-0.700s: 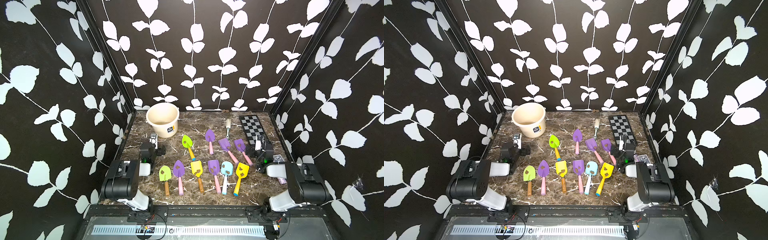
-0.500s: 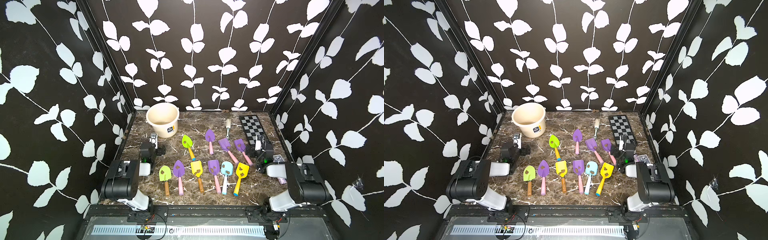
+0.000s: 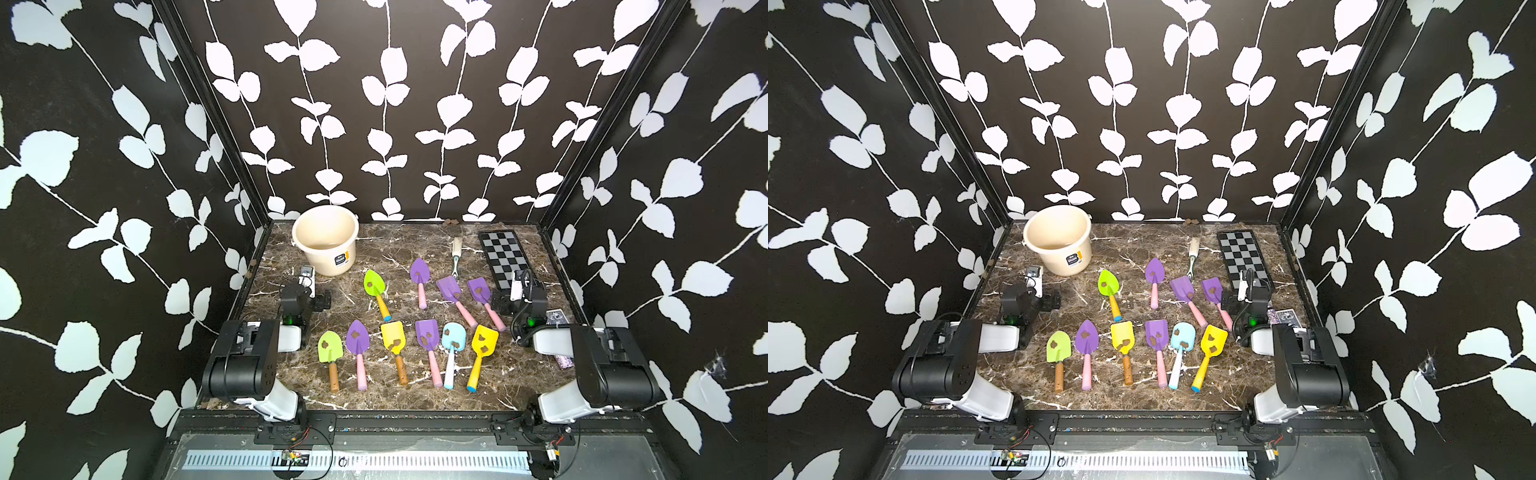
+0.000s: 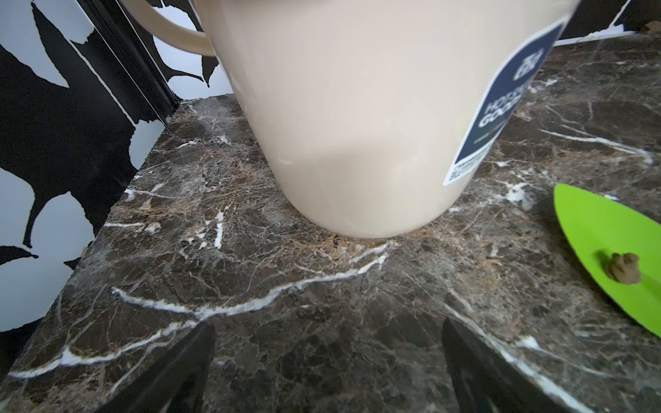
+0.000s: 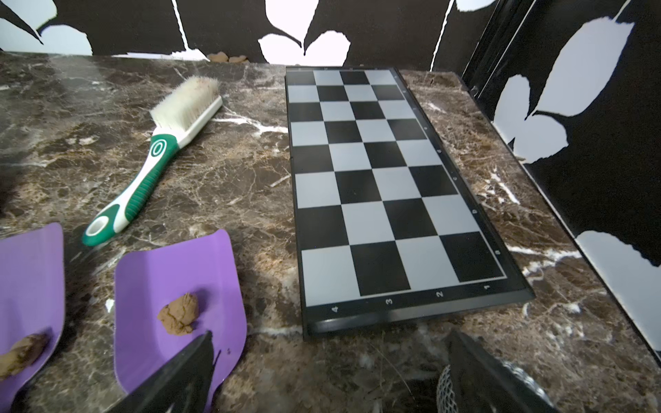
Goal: Brush the soil off the hand trowel and place it into the bucket
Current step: Pick up the brush from the center of the board.
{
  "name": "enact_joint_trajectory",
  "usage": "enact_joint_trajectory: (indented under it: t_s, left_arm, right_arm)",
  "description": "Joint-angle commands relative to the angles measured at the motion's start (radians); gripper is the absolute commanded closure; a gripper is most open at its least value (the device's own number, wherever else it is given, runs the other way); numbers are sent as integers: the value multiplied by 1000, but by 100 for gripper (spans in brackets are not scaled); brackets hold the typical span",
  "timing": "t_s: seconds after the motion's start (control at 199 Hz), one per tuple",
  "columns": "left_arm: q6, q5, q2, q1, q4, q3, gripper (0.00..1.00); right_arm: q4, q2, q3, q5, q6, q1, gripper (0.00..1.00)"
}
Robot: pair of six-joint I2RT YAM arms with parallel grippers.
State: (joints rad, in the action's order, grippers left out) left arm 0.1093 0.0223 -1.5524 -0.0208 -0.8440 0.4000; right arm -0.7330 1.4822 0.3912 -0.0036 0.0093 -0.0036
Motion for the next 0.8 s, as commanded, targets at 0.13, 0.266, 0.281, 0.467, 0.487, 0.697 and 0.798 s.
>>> enact_joint_trajectory:
  t_s: [0.13, 0.266, 0.281, 0.467, 0.487, 0.697, 0.798]
  left_arm:
    - [18, -12, 135, -15, -15, -43, 1]
    - [-86, -100, 366, -25, 209, -40, 1]
    - [-110, -105, 392, -27, 234, -39, 1]
    - [-446, 6, 611, -44, 670, 79, 1]
    - [-487, 33, 618, -47, 704, 93, 1]
    - [-689, 175, 608, -253, 845, 220, 1]
    - [-668, 106, 572, -458, 860, 275, 1]
  right_arm:
    - [568, -377, 190, 203, 329, 37, 1]
    - [814, -422, 307, 27, 529, 56, 6]
    - [828, -420, 316, 14, 543, 65, 7]
    - [979, -283, 488, -57, 592, 242, 9]
    - [1010, -253, 520, -62, 586, 260, 9]
    - [1163, 60, 803, -35, 539, 363, 9]
    - [1187, 205, 912, 29, 532, 360, 7]
